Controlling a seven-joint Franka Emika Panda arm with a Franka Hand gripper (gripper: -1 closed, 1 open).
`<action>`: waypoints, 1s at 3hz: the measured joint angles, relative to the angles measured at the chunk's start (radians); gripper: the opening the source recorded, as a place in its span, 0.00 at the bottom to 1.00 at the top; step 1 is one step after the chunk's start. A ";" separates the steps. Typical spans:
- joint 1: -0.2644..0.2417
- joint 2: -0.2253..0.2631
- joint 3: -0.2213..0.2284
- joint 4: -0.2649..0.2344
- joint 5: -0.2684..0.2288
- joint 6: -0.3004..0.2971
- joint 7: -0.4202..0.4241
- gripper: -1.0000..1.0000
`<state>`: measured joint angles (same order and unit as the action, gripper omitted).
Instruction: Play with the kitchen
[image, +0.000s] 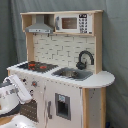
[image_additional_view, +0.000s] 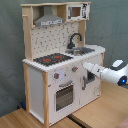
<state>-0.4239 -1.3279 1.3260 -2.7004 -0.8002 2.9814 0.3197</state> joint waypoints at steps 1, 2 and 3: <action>-0.053 -0.042 0.001 0.000 0.000 0.088 0.045 1.00; -0.105 -0.091 0.010 0.002 0.001 0.182 0.106 1.00; -0.140 -0.131 0.026 0.005 0.002 0.247 0.164 1.00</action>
<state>-0.5640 -1.4586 1.3516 -2.6950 -0.7985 3.2287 0.4836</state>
